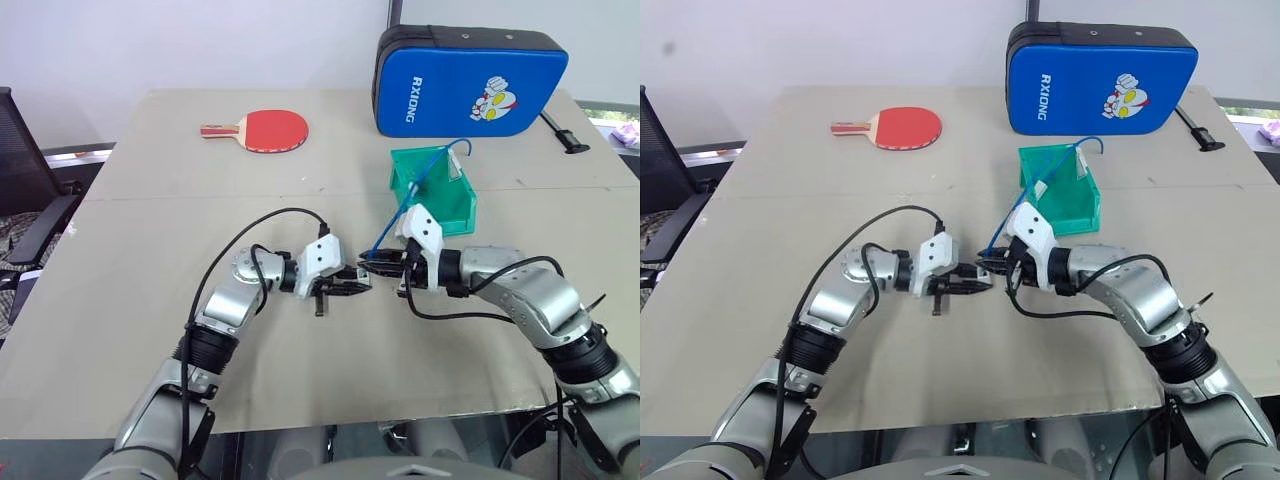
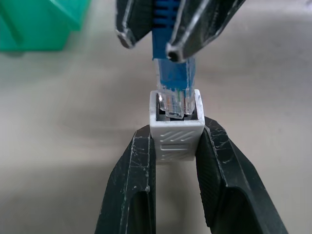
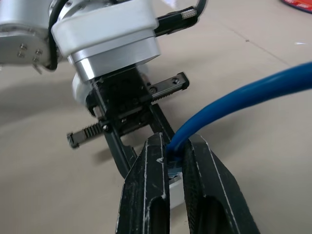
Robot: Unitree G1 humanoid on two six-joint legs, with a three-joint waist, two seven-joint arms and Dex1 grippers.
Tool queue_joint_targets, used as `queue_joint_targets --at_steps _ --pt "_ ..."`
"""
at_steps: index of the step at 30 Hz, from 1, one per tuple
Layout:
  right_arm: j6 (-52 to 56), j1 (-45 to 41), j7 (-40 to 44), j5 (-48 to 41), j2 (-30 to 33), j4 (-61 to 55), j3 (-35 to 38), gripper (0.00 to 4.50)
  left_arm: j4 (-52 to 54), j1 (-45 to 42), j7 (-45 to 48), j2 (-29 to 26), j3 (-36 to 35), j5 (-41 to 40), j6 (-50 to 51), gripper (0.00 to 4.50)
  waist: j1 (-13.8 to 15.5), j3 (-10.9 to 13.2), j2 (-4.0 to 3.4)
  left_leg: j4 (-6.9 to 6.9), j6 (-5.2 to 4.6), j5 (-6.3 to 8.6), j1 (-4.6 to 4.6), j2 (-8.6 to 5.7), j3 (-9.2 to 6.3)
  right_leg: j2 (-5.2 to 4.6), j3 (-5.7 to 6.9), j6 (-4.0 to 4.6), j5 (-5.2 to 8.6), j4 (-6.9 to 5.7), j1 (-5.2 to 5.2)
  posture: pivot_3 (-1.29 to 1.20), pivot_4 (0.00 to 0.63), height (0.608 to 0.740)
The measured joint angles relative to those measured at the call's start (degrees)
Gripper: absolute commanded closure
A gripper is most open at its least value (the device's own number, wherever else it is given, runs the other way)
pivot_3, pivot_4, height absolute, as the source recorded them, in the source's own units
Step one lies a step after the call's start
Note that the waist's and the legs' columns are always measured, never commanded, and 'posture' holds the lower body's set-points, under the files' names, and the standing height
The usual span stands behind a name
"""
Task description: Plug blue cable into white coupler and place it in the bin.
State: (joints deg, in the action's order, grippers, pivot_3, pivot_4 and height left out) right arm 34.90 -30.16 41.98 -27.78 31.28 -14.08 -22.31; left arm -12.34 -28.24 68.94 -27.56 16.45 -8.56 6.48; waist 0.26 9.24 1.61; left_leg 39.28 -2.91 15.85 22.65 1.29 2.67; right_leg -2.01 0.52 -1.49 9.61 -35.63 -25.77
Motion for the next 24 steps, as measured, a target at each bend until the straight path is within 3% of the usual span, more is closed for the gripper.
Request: queue_joint_targets --at_steps 11,24 --pt "-3.37 -3.33 10.01 9.40 2.05 1.82 -3.56 4.50 -0.75 0.22 0.46 -0.16 0.60 1.06 -1.47 3.97 0.17 -0.01 0.00 0.02 0.00 0.00 -0.04 -0.01 0.02 -0.02 -0.01 0.01 -0.01 -0.03 0.01 0.00 0.150 0.731" --pt "-2.59 -9.25 15.34 17.67 -0.15 5.24 -8.40 4.50 -0.83 0.22 -0.04 0.27 0.75 2.41 -1.87 3.97 0.34 -0.16 -0.08 0.02 0.00 0.00 -0.24 -0.01 0.05 -0.02 -0.03 0.04 0.01 -0.18 0.12 0.00 0.150 0.731"
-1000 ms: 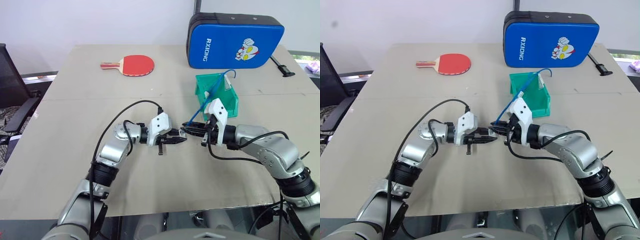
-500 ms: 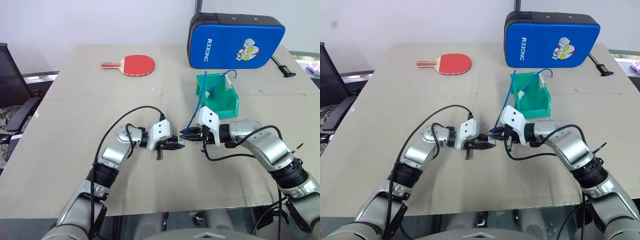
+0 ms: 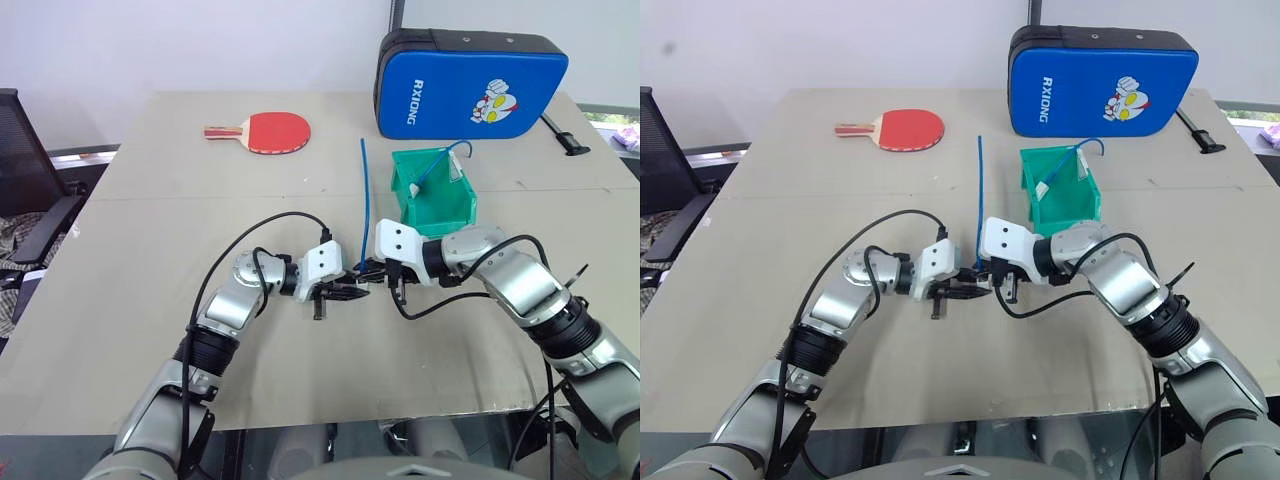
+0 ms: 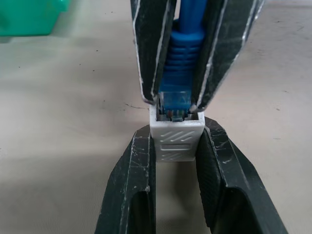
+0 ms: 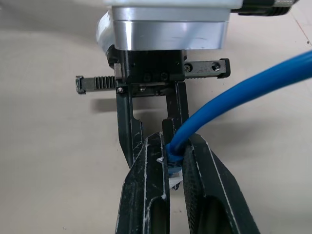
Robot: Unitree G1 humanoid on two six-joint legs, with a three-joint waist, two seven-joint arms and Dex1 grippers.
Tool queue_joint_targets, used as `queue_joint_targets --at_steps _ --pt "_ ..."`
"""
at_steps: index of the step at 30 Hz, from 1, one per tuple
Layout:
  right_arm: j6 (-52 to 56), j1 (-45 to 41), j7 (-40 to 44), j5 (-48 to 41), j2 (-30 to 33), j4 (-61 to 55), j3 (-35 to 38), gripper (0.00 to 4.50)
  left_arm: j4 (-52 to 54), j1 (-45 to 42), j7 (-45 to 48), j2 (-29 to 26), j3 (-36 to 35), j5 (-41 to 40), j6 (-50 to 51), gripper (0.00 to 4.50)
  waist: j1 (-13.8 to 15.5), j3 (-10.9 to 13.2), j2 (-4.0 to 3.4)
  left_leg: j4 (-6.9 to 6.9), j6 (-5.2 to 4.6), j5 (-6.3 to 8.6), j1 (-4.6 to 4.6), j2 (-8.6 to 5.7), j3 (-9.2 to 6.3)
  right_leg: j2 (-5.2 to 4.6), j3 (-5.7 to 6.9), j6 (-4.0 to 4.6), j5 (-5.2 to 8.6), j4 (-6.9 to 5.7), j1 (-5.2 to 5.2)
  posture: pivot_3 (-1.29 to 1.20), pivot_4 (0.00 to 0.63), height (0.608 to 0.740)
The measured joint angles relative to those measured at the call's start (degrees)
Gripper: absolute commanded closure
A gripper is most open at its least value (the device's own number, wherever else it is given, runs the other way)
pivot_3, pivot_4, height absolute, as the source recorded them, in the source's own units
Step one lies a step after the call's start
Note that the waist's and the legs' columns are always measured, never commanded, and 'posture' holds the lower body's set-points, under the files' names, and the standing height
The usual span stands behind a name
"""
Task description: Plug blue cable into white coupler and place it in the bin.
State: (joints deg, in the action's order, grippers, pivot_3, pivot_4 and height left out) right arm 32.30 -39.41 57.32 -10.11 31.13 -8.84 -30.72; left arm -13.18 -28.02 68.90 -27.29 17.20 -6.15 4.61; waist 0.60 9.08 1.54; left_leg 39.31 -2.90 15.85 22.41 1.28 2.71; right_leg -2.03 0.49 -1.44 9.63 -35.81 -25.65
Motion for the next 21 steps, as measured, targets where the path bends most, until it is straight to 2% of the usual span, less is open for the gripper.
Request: queue_joint_targets --at_steps 3,4,5,7,9,13,16,21 --pt "0.02 0.15 0.49 0.87 -0.62 0.55 -0.02 4.50 -0.09 0.09 -0.07 0.12 -0.15 -0.11 0.71 3.97 0.00 -0.10 -0.04 0.00 0.00 0.00 -0.05 0.00 0.00 0.00 0.00 0.01 0.01 -0.02 0.05 0.00 0.150 0.731" --pt "0.01 0.27 0.56 0.92 -0.91 0.93 0.10 4.50 -0.09 0.12 0.04 0.25 -0.34 -0.46 1.70 2.96 -0.01 -0.16 -0.05 0.00 0.00 0.00 -0.09 0.00 0.01 0.00 -0.01 0.02 0.02 -0.02 0.08 0.00 0.150 0.731" --pt "-0.05 0.66 0.59 0.92 -1.20 0.98 0.32 4.50 0.06 0.25 0.28 0.56 -0.67 -1.38 2.51 2.67 -0.01 -0.20 -0.05 0.00 0.00 0.00 -0.12 0.00 0.01 0.00 -0.01 0.02 0.02 -0.02 0.11 0.00 0.150 0.731" --pt "-0.49 1.38 0.11 0.93 -1.95 1.60 1.14 4.50 0.64 0.40 -0.13 1.19 -1.01 -2.45 2.88 1.68 -0.01 -0.28 -0.04 -0.01 0.00 0.00 -0.23 0.01 0.01 0.00 -0.02 0.09 0.08 -0.03 0.21 0.00 0.150 0.731" --pt "-1.31 4.08 -1.24 -0.45 -3.57 2.43 5.16 4.50 3.30 2.10 -1.68 0.98 -2.55 -3.51 4.41 0.77 -0.08 -0.29 -0.02 -0.03 0.00 0.00 -0.36 0.03 0.02 0.00 -0.03 0.14 0.14 -0.03 0.31 0.00 0.150 0.731" --pt "2.98 9.07 -3.94 -6.44 -4.30 1.17 13.91 4.50 10.94 8.93 -4.71 -2.33 -7.74 -6.52 9.37 0.77 -0.66 -0.22 -0.09 -0.05 0.01 0.00 -0.29 0.06 0.03 -0.04 -0.06 0.18 0.12 -0.06 0.21 0.00 0.150 0.731" --pt "7.89 9.86 -6.83 -11.31 -3.86 -2.69 22.33 4.50 16.42 14.14 -8.48 -2.52 -11.89 -8.61 11.23 0.77 -0.72 -0.13 -0.17 -0.04 0.02 0.00 -0.01 0.04 0.01 -0.14 -0.05 0.02 0.00 -0.05 -0.04 0.00 0.150 0.731" --pt "17.31 3.61 -13.64 -20.89 -1.49 -6.50 38.23 4.50 30.55 20.64 -15.85 -1.22 -19.36 -16.45 17.39 0.77 -0.71 -0.12 -0.16 -0.07 0.02 0.00 0.13 -0.02 -0.07 -0.28 0.06 0.01 -0.02 0.05 -0.09 0.00 0.150 0.731"
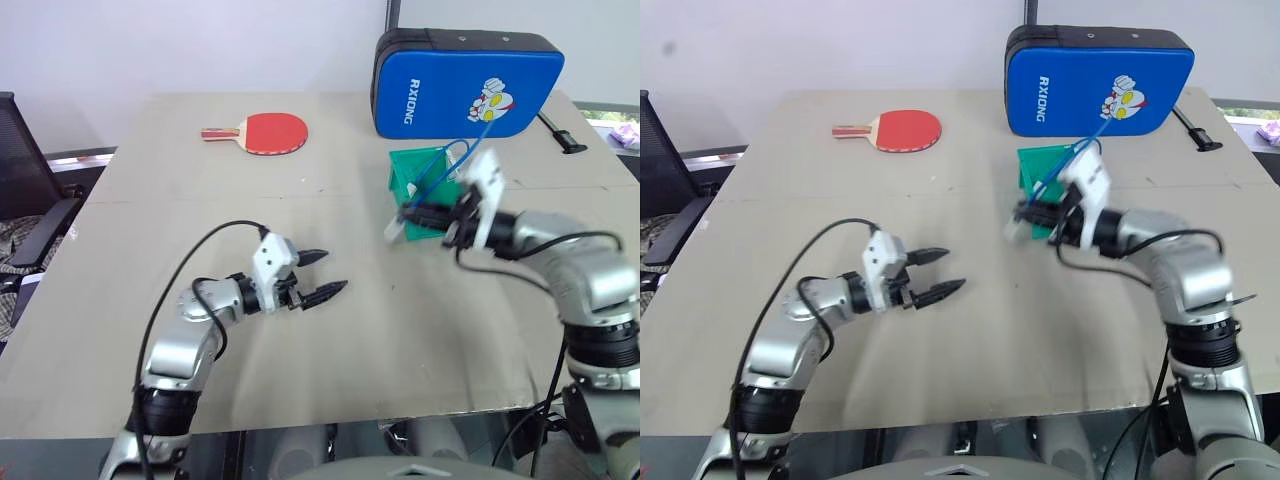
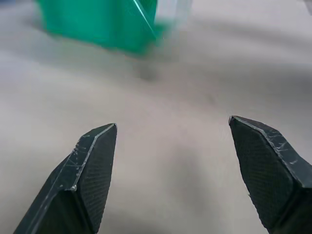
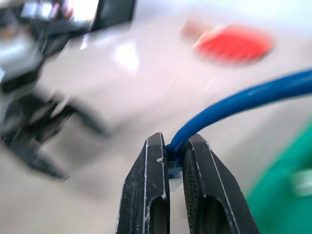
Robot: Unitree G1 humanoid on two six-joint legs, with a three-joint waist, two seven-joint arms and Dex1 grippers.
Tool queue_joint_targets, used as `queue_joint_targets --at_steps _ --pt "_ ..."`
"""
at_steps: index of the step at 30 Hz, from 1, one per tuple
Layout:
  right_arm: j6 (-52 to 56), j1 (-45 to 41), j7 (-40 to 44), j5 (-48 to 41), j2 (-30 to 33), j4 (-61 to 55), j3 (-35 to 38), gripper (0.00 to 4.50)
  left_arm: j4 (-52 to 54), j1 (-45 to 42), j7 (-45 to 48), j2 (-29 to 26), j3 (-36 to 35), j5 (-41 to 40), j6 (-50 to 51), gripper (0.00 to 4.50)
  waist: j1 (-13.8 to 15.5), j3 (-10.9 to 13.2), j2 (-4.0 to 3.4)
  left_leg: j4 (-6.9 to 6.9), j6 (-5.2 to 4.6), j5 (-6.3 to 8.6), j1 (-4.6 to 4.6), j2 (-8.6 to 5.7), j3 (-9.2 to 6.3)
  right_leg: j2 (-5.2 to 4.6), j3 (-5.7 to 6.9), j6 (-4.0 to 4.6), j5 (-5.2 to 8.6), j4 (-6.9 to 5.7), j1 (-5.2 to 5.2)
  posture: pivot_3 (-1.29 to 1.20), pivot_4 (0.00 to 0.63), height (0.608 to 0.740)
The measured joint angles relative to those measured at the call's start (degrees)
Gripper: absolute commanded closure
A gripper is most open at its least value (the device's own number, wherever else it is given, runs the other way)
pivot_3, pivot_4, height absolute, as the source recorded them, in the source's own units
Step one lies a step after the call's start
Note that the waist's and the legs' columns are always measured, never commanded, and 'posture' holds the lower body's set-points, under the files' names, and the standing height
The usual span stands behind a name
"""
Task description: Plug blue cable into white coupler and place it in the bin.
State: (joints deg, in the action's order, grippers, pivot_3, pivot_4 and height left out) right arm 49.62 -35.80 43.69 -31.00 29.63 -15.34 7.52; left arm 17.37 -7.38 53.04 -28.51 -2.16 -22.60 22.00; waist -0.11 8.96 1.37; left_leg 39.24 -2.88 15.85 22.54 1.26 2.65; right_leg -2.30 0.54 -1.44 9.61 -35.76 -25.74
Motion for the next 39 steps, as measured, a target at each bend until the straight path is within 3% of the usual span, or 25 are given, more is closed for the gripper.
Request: queue_joint_targets --at_steps 3,9,12,15,19,21,24,28,30,35,38,39 --pt "3.34 -5.91 -3.34 -1.03 2.47 5.98 4.60 4.50 6.71 1.33 -3.21 0.22 -2.34 -6.18 5.43 0.77 0.04 0.00 0.00 0.00 0.00 0.00 0.00 -0.03 0.03 0.02 -0.01 0.20 0.12 0.03 0.02 0.00 0.150 0.731" --pt "-2.12 -21.88 -2.79 6.03 3.00 38.50 0.43 4.50 11.36 0.27 -8.13 0.74 -2.41 -10.18 9.72 0.77 -0.82 0.02 -0.01 0.00 -0.01 -0.01 -0.16 -0.07 0.22 0.28 -0.25 0.20 0.12 0.03 0.08 0.00 0.150 0.731" --pt "-8.51 -26.70 0.51 10.64 -0.04 53.29 -4.12 3.49 11.40 -0.96 -9.29 0.77 -1.84 -10.43 10.02 0.73 -1.09 0.03 -0.02 -0.09 -0.01 -0.01 -0.16 -0.04 0.17 0.41 -0.23 0.01 -0.02 0.01 0.06 0.00 0.150 0.731" --pt "-13.07 -28.99 3.86 13.73 -1.99 63.93 -6.96 1.98 11.41 -0.97 -10.11 0.78 -1.83 -10.70 10.01 0.73 -0.87 0.06 -0.08 -0.15 -0.01 -0.01 -0.01 0.02 0.10 0.39 -0.16 0.01 -0.03 0.02 -0.06 0.00 0.150 0.731" --pt "-17.85 -30.61 6.97 16.78 -1.59 69.76 -7.78 0.20 11.94 0.64 -11.18 0.78 -1.91 -11.00 9.79 0.73 -0.57 0.12 -0.17 -0.15 -0.02 0.00 0.18 0.00 0.10 0.19 -0.14 -0.01 -0.04 0.27 -0.07 0.00 0.150 0.731" --pt "-18.67 -30.65 7.33 17.45 -0.07 69.62 -7.74 0.10 12.70 1.58 -11.68 0.91 -1.99 -11.25 9.57 0.73 -0.43 0.14 -0.18 -0.14 -0.03 0.01 0.24 -0.06 0.09 0.09 -0.13 -0.02 -0.04 0.36 -0.07 0.00 0.150 0.731" --pt "-19.10 -25.63 9.11 17.91 4.83 59.82 -7.45 0.10 13.29 2.40 -12.25 1.04 -2.27 -11.30 8.69 0.73 0.20 0.14 -0.18 -0.14 -0.08 0.04 0.27 -0.13 0.08 0.01 -0.10 -0.03 -0.03 0.43 -0.05 0.00 0.150 0.731" --pt "-18.32 -10.33 11.89 14.24 10.87 37.74 -3.29 0.10 13.35 3.81 -12.26 0.43 -2.65 -11.28 8.50 0.73 0.86 0.14 -0.18 -0.15 -0.10 0.06 0.24 -0.09 0.02 0.07 -0.04 -0.06 -0.01 0.39 -0.04 0.00 0.150 0.731" --pt "-18.71 1.56 12.42 12.04 13.35 22.81 0.06 0.10 13.26 5.42 -12.03 -0.78 -3.33 -11.30 8.50 0.73 0.86 0.15 -0.20 -0.17 -0.10 0.06 0.19 -0.01 -0.02 0.17 -0.02 -0.07 0.00 0.36 -0.04 0.00 0.150 0.731" --pt "-18.49 26.31 11.23 8.60 14.93 -1.65 10.02 0.10 12.53 12.95 -8.85 -6.13 -7.60 -11.23 7.79 0.73 0.64 0.18 -0.25 -0.17 -0.10 0.06 -0.01 0.09 0.06 0.29 -0.09 -0.09 0.32 0.18 -0.05 0.00 0.150 0.731" --pt "-17.67 42.83 10.27 8.27 14.92 -13.29 16.08 0.10 10.54 20.17 -4.86 -10.86 -13.03 -11.07 7.00 0.73 0.76 0.19 -0.27 -0.16 -0.08 0.06 -0.14 0.11 0.12 0.26 -0.10 -0.06 0.37 0.11 -0.01 0.00 0.150 0.731" --pt "-17.60 43.24 10.25 8.27 14.92 -13.50 16.15 0.10 10.44 20.39 -4.71 -10.96 -13.23 -11.05 6.98 0.73 0.64 0.19 -0.27 -0.13 -0.07 0.06 -0.19 0.10 0.15 0.22 -0.12 -0.06 0.37 0.10 0.02 0.00 0.150 0.731"
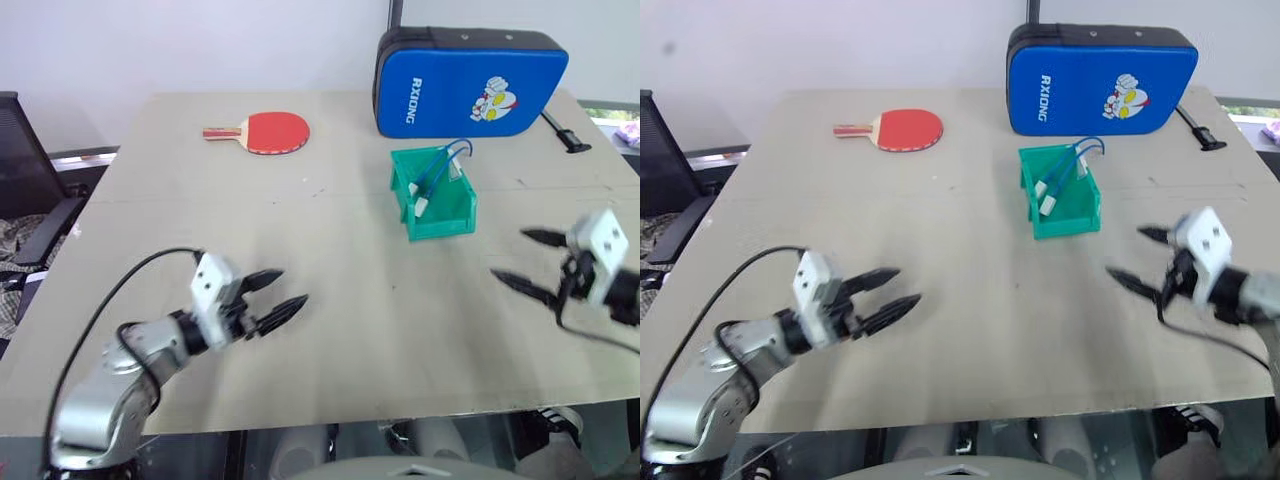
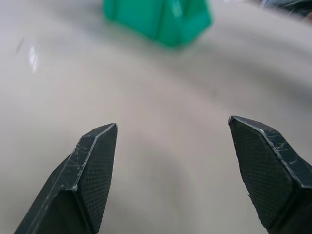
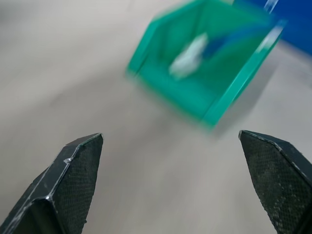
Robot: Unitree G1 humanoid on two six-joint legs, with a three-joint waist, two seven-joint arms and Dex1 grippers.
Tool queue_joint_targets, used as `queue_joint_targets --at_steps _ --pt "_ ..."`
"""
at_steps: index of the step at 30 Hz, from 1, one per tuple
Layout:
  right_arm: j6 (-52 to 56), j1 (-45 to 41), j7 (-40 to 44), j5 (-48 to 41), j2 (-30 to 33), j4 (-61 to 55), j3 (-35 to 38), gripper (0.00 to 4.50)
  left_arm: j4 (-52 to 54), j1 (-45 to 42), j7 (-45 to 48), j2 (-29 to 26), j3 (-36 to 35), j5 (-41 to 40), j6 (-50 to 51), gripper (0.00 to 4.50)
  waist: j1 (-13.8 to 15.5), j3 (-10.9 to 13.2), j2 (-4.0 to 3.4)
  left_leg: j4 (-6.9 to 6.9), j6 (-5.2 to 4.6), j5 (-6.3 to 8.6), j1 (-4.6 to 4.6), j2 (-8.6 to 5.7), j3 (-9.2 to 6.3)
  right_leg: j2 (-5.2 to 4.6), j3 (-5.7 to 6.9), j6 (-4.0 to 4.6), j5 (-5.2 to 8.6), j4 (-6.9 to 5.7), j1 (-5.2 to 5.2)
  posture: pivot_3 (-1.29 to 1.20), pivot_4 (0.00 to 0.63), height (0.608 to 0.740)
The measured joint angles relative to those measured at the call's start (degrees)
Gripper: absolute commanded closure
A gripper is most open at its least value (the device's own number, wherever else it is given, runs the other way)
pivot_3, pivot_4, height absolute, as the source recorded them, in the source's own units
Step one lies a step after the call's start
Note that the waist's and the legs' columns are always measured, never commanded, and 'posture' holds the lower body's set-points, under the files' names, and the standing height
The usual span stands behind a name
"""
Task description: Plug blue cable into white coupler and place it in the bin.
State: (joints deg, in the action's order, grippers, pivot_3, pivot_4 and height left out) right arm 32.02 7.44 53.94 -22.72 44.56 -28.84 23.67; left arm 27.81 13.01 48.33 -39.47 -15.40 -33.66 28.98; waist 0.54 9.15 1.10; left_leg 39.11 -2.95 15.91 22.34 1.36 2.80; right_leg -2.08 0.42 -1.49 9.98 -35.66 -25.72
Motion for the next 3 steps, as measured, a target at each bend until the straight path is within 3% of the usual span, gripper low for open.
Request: queue_joint_targets --at_steps 3 --pt "-1.21 9.43 -0.72 1.45 -0.15 -3.58 2.19 0.10 -0.29 2.92 3.44 -1.86 -2.13 -1.55 0.26 0.73 0.11 -0.01 0.05 0.09 0.06 0.03 -0.15 -0.02 0.06 -0.20 0.03 0.00 0.00 0.00 0.09 0.00 0.150 0.731"
